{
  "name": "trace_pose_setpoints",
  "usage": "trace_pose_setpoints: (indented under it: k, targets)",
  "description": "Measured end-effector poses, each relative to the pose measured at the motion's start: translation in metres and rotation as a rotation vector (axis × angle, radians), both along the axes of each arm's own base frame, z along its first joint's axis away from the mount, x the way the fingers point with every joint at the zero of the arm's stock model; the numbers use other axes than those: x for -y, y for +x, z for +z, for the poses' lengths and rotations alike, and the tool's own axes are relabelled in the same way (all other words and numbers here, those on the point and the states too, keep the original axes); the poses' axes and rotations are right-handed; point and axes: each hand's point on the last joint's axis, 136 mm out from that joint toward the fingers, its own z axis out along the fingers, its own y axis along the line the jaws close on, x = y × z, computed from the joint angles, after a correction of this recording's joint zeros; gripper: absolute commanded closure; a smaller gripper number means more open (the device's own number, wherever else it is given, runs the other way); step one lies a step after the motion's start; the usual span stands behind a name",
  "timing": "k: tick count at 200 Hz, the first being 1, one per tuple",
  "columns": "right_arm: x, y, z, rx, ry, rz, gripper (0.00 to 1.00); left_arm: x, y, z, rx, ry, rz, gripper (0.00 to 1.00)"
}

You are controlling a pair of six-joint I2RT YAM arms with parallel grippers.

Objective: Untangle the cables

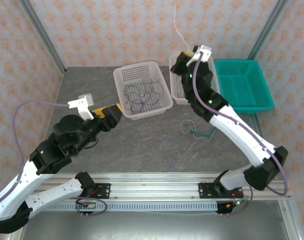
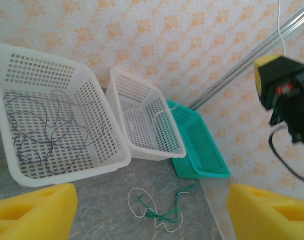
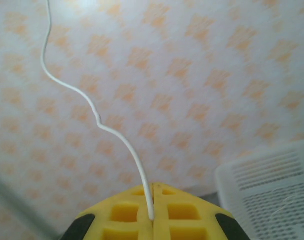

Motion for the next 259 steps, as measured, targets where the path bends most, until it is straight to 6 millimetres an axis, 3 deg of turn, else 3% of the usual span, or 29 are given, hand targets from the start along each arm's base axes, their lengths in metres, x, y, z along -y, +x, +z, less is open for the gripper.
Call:
trace_pose_setpoints:
  k: [20, 42, 79, 99, 108, 112, 118, 123, 129, 149, 187, 202, 232, 259]
  targets:
    - [0.018, 0.038, -0.005, -0.023, -0.063, -0.163, 1.0, -0.004, -0.003, -0.008, -0.006, -0.006, 0.004, 0.21]
    - [0.028, 0.08, -0.039, -0.09, -0.152, -0.277, 1.0, -0.01, -0.007, -0.012, -0.007, -0.011, 0.018, 0.21]
    - [0.046, 0.139, -0.143, -0.289, -0.247, -0.338, 1.0, -0.02, -0.011, -0.013, 0.0, -0.01, 0.043, 0.21]
    - [0.058, 0.159, -0.202, -0.406, -0.264, -0.321, 1.0, -0.023, -0.012, -0.017, -0.007, 0.008, 0.049, 0.21]
    - [0.064, 0.163, -0.226, -0.464, -0.268, -0.314, 0.9, -0.024, -0.013, -0.019, -0.015, 0.018, 0.049, 0.21]
    - [0.066, 0.164, -0.237, -0.493, -0.264, -0.31, 0.81, -0.024, -0.013, -0.021, -0.019, 0.022, 0.049, 0.2]
    - [0.068, 0.164, -0.252, -0.533, -0.259, -0.304, 0.61, -0.024, -0.013, -0.022, -0.025, 0.027, 0.051, 0.2]
    - [0.069, 0.163, -0.263, -0.568, -0.264, -0.297, 0.47, -0.025, -0.013, -0.023, -0.027, 0.03, 0.052, 0.2]
    - [0.069, 0.16, -0.275, -0.609, -0.264, -0.289, 0.37, -0.025, -0.013, -0.024, -0.03, 0.033, 0.052, 0.2]
    - [0.062, 0.155, -0.296, -0.725, -0.26, -0.246, 0.26, -0.024, -0.013, -0.026, -0.036, 0.038, 0.051, 0.2]
    - [0.049, 0.131, -0.271, -0.779, -0.229, -0.166, 0.12, -0.014, -0.011, -0.036, -0.07, 0.05, 0.017, 0.2]
    - [0.05, 0.103, -0.26, -0.789, -0.216, -0.129, 0.08, -0.006, -0.008, -0.049, -0.103, 0.066, -0.004, 0.2]
    - [0.059, 0.031, -0.238, -0.779, -0.151, -0.039, 0.1, 0.013, -0.004, -0.079, -0.187, 0.091, -0.053, 0.2]
    - [0.077, -0.036, -0.241, -0.774, -0.073, -0.002, 0.11, 0.028, 0.0, -0.097, -0.245, 0.095, -0.09, 0.2]
